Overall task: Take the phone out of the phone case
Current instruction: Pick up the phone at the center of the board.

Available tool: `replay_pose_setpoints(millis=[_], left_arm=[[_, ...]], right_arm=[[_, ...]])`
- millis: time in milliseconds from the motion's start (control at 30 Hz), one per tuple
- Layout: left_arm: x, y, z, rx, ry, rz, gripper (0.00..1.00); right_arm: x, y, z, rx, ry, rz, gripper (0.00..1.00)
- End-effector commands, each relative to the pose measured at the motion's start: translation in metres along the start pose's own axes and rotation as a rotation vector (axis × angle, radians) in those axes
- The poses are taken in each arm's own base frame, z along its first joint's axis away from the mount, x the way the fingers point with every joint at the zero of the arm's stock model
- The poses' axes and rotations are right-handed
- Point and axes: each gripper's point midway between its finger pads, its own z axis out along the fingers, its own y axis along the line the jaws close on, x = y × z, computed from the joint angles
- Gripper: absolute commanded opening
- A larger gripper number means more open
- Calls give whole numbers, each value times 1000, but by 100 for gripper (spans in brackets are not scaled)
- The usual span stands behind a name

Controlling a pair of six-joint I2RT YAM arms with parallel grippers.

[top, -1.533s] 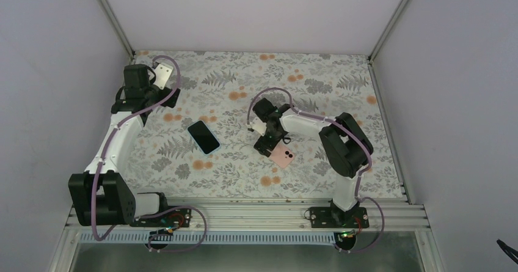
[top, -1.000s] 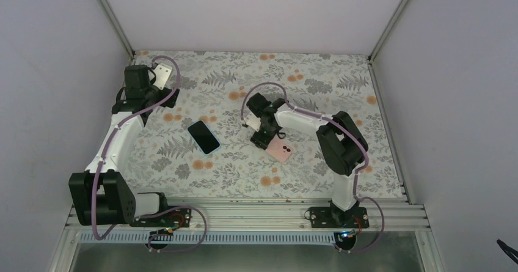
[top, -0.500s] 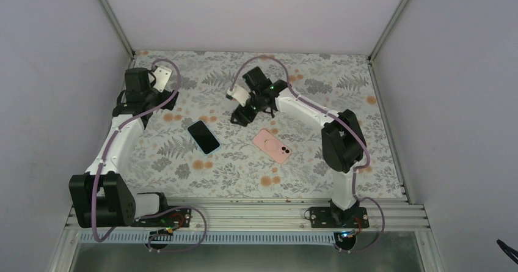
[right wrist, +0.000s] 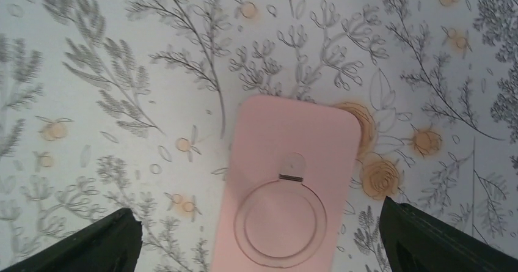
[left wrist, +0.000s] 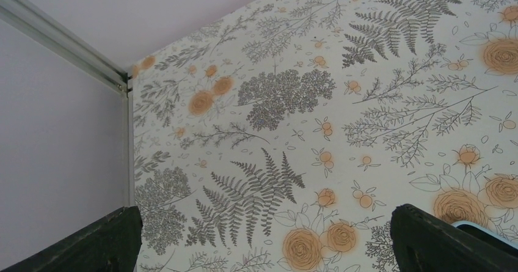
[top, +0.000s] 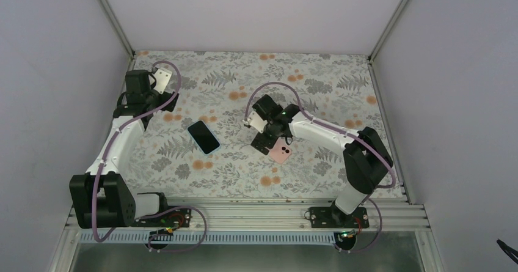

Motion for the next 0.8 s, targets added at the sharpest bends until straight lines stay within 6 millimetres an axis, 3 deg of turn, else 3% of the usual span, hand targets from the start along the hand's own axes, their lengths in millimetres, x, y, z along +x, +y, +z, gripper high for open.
replay_pose_setpoints(millis=[0,333,567,767], left_arm=[[1,0,5,0,-2,-18,100],[1,3,5,-11,0,-12,100],[9,-1,10,-1,15,-7,100],[10,-5,13,20,15,-8,100]], right_arm=[[17,-12,16,62,69,16,100],[4,-20,43,26,99,65,100],[17,-32,58,6,133,91,100],[23,-18,68,-109,155,103,100]])
